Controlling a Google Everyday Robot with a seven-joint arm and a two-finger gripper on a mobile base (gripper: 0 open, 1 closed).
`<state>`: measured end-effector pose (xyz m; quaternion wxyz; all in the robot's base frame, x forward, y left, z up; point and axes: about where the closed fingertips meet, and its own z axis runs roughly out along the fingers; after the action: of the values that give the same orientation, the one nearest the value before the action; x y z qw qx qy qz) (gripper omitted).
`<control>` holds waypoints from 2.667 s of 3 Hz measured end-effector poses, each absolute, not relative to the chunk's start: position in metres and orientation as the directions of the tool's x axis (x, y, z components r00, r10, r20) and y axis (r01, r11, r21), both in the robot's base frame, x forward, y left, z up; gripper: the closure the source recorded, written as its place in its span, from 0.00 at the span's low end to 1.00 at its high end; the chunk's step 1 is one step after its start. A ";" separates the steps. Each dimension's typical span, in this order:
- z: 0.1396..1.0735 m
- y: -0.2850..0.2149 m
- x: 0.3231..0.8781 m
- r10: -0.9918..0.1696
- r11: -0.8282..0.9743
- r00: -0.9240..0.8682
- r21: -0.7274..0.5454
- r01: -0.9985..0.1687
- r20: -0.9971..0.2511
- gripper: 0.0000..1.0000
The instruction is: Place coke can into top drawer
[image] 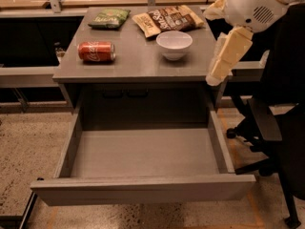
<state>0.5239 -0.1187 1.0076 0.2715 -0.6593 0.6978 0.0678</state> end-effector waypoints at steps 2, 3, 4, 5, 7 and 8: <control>0.998 -0.109 0.545 -0.854 0.176 -0.009 -0.273 -0.946 -0.520 0.00; 0.977 -0.084 0.601 -0.773 0.229 -0.013 -0.260 -0.938 -0.634 0.00; 0.955 -0.062 0.658 -0.712 0.230 -0.003 -0.229 -0.946 -0.703 0.00; 0.949 -0.038 0.701 -0.663 0.200 0.031 -0.216 -0.956 -0.748 0.00; 0.966 -0.035 0.710 -0.598 0.272 0.015 -0.220 -0.937 -0.801 0.00; 0.945 -0.009 0.725 -0.580 0.284 0.000 -0.202 -0.937 -0.814 0.00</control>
Offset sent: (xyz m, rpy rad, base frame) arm 0.0818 0.0322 -0.0360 0.2226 -0.0665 -0.1560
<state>0.7245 -0.0087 0.9449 0.4301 -0.5613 0.6759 0.2076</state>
